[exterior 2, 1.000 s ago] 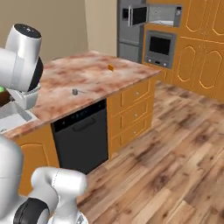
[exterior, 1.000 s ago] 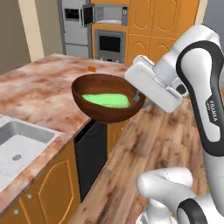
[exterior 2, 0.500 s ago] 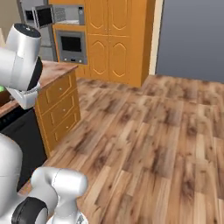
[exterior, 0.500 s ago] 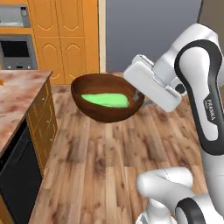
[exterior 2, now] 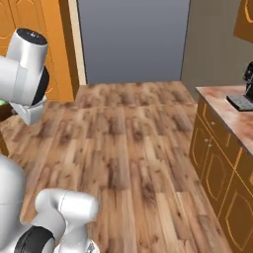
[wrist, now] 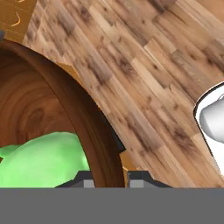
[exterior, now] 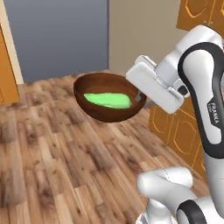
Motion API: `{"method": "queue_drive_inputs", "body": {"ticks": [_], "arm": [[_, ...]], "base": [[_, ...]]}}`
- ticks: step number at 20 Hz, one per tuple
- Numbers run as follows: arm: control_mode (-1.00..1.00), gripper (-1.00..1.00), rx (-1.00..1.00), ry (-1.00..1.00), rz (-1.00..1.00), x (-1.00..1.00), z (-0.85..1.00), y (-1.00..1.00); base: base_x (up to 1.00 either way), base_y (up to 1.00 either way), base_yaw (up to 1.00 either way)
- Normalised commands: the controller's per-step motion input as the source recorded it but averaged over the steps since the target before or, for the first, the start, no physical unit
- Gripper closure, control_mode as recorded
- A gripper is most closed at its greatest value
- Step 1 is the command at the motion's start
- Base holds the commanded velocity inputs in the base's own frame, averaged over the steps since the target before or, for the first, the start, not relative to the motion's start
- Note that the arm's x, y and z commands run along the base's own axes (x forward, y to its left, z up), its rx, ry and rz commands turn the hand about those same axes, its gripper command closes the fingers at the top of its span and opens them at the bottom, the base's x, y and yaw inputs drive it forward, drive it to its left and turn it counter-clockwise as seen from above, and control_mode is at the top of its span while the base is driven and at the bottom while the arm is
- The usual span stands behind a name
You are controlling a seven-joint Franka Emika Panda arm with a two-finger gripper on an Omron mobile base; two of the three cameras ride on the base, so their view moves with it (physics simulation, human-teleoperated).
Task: Pick the corn from the sink and place it in the bowl. Then pick the bowl and place it in the microwave. Then close the microwave door and press the start button.
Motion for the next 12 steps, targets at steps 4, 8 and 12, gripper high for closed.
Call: {"method": "queue_drive_inputs", "body": {"ticks": [4, 8, 12], "arm": [[1.00, 1.00, 0.00, 0.00, 0.00, 0.00, 0.00, 0.00], [1.00, 1.00, 0.00, 0.00, 0.00, 0.00, 0.00, 0.00], [1.00, 1.00, 0.00, 0.00, 0.00, 0.00, 0.00, 0.00]], "base": [[1.00, 0.89, -0.30], [1.00, 1.00, -0.16], [1.00, 0.98, -0.01]]}}
